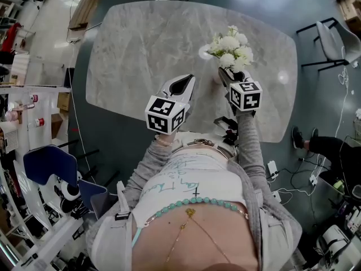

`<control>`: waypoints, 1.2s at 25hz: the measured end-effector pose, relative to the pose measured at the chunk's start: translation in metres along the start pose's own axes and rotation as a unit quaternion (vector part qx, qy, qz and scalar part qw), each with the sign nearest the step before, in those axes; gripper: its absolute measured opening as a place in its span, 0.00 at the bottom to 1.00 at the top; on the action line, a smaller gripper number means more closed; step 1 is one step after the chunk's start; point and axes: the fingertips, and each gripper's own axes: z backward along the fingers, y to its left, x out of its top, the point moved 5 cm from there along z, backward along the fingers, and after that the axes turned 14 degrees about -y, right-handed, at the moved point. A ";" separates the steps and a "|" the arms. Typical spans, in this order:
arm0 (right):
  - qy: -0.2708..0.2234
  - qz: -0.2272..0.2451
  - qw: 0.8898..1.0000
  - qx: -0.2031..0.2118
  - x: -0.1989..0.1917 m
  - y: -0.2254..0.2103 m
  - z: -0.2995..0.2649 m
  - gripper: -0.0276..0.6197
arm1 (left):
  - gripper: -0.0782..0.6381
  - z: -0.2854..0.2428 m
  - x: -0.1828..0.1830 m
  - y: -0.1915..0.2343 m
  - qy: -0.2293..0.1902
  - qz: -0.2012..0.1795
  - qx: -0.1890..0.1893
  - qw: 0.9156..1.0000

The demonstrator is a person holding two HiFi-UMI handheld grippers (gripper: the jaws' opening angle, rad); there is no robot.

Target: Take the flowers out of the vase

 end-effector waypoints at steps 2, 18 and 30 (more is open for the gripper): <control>-0.007 0.002 1.000 -0.002 0.004 0.000 -0.003 0.34 | 0.11 0.000 0.001 0.000 0.000 0.000 -0.001 1.000; -0.061 0.023 0.998 -0.026 0.009 -0.008 -0.019 0.18 | 0.11 -0.002 -0.005 -0.004 0.003 0.006 -0.007 1.000; -0.071 0.039 0.996 -0.023 0.009 -0.001 -0.019 0.10 | 0.11 -0.002 -0.005 -0.008 0.001 0.008 -0.017 1.000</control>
